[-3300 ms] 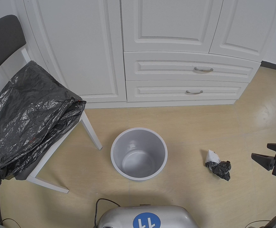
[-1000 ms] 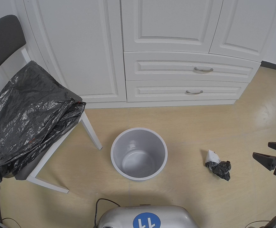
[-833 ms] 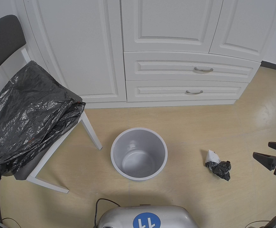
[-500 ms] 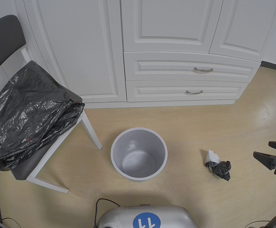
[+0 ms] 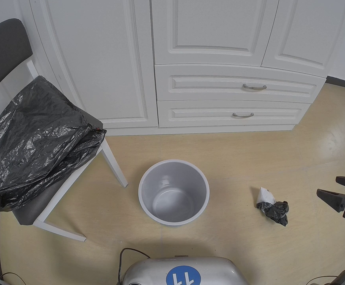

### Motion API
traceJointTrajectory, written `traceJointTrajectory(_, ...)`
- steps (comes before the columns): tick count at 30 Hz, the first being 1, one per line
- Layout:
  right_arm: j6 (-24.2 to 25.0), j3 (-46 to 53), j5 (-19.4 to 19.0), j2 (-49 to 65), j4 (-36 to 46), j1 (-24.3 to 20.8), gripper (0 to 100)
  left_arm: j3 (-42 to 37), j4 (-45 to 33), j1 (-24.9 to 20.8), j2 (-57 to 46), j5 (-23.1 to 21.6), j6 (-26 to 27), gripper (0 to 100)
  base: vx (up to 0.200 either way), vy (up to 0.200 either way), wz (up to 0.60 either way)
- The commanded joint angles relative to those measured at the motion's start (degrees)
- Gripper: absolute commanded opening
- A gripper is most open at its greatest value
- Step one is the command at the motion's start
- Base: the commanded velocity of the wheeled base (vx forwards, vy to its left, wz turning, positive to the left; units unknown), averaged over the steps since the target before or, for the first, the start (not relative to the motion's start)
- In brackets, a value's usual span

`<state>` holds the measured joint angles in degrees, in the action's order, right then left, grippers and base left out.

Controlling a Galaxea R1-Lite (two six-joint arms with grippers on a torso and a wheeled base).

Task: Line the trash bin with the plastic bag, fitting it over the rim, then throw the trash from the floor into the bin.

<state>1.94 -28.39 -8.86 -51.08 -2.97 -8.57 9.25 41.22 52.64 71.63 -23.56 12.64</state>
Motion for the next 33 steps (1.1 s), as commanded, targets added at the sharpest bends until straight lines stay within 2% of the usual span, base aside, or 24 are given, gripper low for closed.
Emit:
traceJointTrajectory(1,0.0,0.0,0.0,-0.1,0.0,0.0,100,-0.4,0.0,0.0,-0.6,-0.1,0.1,100,0.000,0.000,0.00)
traceJointTrajectory(2,0.0,0.0,0.0,0.0,0.0,0.0,100,-0.4,0.0,0.0,-0.6,0.0,0.1,100,0.000,0.000,0.00)
traceJointTrajectory(3,0.0,0.0,0.0,0.0,0.0,0.0,100,-0.3,0.0,-0.1,-0.6,0.0,0.1,0,0.000,0.000,0.00)
traceJointTrajectory(16,0.0,-0.1,-0.1,1.0,0.0,0.0,100,0.0,-0.3,-0.1,2.7,-0.1,-0.3,0,0.000,0.000,0.00)
traceJointTrajectory(20,0.0,-0.1,-0.1,1.2,0.0,0.0,100,-0.2,-0.3,-0.2,1.9,-0.4,-2.3,0,0.000,0.000,0.00)
traceJointTrajectory(27,-0.1,0.4,-0.1,1.7,-1.6,0.0,100,0.2,-0.1,-0.3,-3.0,-7.7,-8.7,0,0.000,0.000,0.00)
traceJointTrajectory(33,-0.1,0.4,-0.1,1.7,-1.7,0.0,100,0.0,-0.2,-0.3,-3.0,-7.5,-9.0,0,0.000,0.000,0.00)
